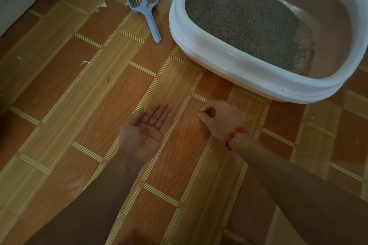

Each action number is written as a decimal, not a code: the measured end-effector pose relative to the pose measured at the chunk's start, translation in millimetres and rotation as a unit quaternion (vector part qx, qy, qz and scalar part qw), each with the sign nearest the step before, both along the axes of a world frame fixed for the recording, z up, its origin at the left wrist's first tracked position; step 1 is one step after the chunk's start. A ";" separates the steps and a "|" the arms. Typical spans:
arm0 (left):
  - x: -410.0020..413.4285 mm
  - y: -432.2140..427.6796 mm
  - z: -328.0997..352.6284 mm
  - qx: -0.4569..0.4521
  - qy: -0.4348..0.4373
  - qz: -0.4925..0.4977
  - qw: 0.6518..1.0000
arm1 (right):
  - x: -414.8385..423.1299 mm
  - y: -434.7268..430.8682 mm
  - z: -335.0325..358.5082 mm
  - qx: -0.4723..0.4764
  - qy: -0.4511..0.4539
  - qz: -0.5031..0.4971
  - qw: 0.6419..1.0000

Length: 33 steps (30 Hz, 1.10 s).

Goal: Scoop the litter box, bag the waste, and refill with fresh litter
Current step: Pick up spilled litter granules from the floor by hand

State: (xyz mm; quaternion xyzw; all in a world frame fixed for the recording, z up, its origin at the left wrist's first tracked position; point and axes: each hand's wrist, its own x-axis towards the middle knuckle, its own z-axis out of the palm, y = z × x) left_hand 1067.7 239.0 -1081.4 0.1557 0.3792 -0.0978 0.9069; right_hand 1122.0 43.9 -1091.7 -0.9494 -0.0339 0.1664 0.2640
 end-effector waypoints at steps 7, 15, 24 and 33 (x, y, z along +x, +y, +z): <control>-1.4 0.6 0.8 0.007 0.003 -0.002 1.000 | 3.3 7.6 3.5 -0.058 0.007 0.046 0.997; -3.1 -4.7 -1.9 0.019 -0.010 -0.025 0.999 | -33.9 60.2 13.5 0.042 -0.031 0.110 0.993; -7.4 -7.9 7.1 0.002 -0.082 -0.159 0.984 | -48.4 77.1 55.3 0.106 -0.083 0.145 0.980; -5.0 -2.0 1.5 0.002 -0.032 -0.029 0.999 | -32.4 10.0 28.5 0.082 -0.061 0.007 0.995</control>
